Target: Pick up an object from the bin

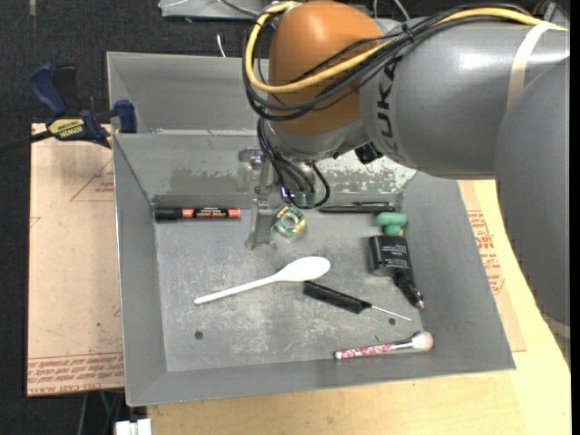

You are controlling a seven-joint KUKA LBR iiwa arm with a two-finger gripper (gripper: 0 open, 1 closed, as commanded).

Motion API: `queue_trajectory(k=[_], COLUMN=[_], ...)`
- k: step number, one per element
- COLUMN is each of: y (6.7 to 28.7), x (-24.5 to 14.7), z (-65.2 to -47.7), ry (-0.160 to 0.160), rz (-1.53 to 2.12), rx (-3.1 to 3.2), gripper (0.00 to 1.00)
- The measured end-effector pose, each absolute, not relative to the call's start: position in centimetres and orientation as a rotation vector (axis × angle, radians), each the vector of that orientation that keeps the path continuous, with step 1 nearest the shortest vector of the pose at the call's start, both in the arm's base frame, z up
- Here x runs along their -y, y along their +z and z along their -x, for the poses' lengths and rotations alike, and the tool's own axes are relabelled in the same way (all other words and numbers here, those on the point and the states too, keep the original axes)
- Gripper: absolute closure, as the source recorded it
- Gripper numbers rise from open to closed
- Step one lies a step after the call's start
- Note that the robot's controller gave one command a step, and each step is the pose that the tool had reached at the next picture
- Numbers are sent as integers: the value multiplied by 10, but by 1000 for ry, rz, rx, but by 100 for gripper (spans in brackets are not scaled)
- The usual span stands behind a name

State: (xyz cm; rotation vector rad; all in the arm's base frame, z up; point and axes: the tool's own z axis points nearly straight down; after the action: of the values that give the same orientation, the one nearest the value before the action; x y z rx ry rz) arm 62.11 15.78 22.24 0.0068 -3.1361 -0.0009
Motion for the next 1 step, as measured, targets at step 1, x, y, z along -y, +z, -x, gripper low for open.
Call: queue_trajectory(k=[1], y=[228], x=[-156], z=[-622], ry=[-2], rz=[0], rx=[3143], gripper=[0])
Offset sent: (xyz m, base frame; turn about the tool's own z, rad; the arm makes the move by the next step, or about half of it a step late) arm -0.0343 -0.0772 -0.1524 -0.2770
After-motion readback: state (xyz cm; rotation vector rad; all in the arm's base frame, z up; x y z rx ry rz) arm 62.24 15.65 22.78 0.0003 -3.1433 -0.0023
